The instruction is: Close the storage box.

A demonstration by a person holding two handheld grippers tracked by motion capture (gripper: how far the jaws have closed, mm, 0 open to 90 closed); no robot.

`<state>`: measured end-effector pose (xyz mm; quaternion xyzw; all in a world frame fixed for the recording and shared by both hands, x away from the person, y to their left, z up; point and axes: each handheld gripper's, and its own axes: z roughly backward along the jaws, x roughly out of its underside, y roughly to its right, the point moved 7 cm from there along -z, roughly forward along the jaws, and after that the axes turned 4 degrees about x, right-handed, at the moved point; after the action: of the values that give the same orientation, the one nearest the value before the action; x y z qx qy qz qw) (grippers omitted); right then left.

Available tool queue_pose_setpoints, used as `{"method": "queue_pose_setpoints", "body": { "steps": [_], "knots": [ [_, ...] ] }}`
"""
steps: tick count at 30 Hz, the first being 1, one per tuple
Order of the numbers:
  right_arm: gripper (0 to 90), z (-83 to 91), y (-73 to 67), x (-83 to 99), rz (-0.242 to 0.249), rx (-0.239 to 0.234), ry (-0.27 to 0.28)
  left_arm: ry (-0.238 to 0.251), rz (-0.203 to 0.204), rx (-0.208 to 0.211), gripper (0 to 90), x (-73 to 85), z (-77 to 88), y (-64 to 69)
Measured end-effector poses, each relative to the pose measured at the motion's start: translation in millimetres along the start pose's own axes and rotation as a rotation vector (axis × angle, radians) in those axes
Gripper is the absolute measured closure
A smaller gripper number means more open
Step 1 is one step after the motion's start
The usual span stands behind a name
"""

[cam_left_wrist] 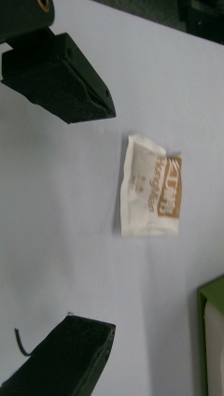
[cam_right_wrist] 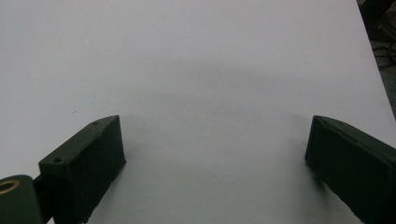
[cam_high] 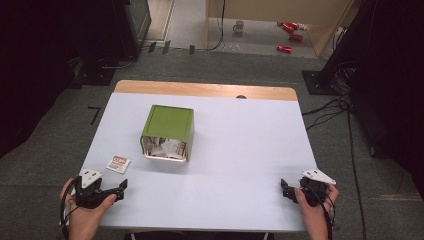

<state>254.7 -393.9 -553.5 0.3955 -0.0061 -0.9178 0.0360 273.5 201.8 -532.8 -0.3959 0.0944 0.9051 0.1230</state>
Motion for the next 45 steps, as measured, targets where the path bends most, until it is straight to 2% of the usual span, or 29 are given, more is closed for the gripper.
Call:
{"method": "queue_pose_setpoints", "body": {
  "steps": [7, 12, 26, 45],
  "knots": [
    [4.1, 0.1, -0.1, 0.1, -0.001, 0.000, 0.000, -0.040, -0.009, -0.022, 1.2, -0.4, -9.0, -6.1],
    [4.1, 0.1, -0.1, 0.1, -0.001, 0.000, 0.000, -0.094, -0.027, -0.043, 1.3, 4.9, -14.8, -5.4],
    [4.2, 0.1, -0.1, 0.1, -0.001, 0.001, 0.001, -0.076, -0.024, -0.047, 1.3, 6.6, -15.0, -4.9],
    [4.2, 0.2, 0.0, 0.1, 0.000, 0.001, 0.002, -0.076, -0.023, -0.045, 1.3, 6.6, -15.0, -4.9]
  ]
}}
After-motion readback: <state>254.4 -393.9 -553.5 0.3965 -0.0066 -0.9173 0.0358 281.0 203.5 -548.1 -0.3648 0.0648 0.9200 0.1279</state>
